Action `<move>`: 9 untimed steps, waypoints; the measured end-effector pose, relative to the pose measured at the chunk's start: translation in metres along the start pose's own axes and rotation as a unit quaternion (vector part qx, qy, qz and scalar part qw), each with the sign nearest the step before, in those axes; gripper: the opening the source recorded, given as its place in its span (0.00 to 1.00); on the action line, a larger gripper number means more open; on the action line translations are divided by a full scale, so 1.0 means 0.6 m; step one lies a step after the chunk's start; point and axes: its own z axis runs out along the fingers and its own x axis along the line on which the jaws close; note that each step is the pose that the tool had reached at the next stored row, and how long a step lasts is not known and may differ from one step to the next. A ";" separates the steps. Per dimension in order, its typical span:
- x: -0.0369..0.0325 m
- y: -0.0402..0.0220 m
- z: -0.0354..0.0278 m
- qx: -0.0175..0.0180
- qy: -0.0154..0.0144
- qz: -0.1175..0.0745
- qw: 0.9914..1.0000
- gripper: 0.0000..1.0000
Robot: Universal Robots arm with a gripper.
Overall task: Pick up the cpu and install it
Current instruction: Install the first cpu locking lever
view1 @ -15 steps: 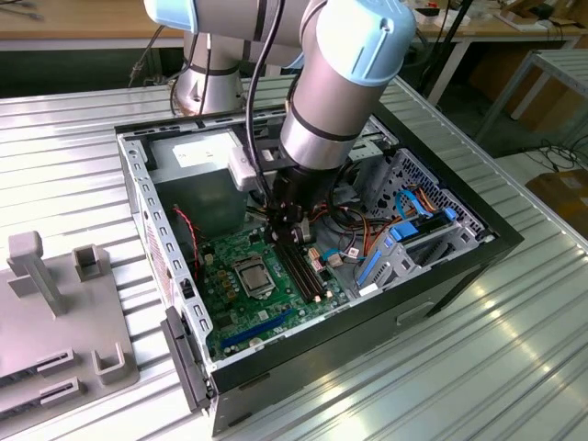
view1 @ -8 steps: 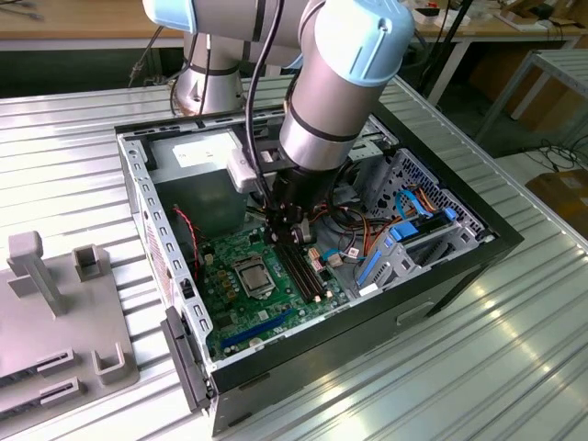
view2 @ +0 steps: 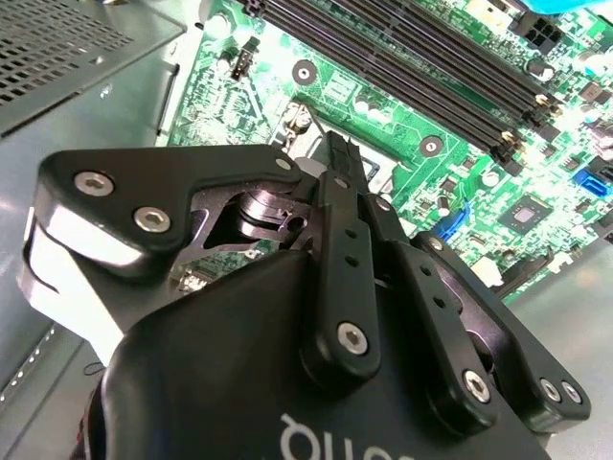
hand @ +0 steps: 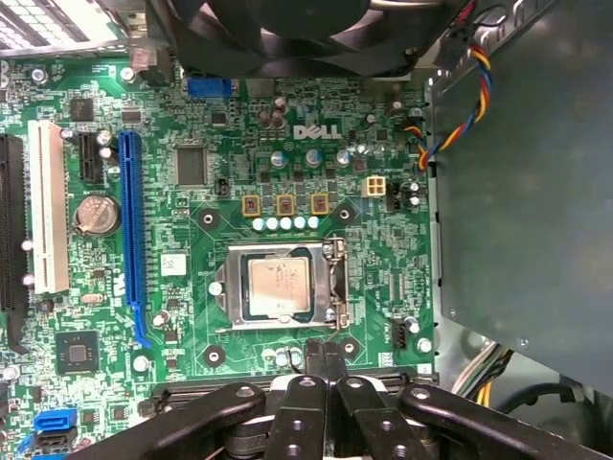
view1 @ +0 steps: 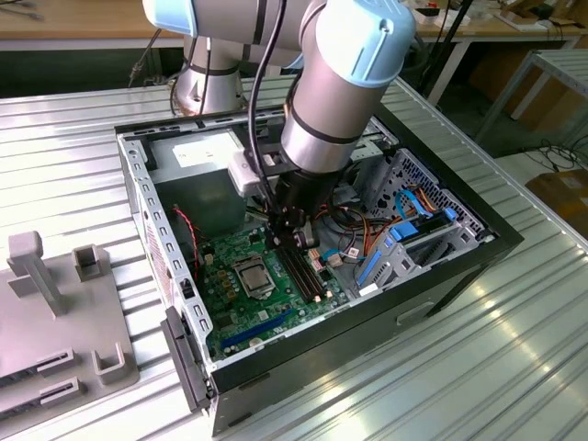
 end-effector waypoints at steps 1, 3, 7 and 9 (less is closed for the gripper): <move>0.001 0.000 0.001 0.000 0.000 -0.001 1.000 0.11; 0.001 0.000 0.003 0.000 0.002 -0.002 1.000 0.11; 0.002 0.000 0.005 0.000 0.013 -0.004 1.000 0.11; 0.004 0.000 0.005 0.003 0.018 -0.004 1.000 0.11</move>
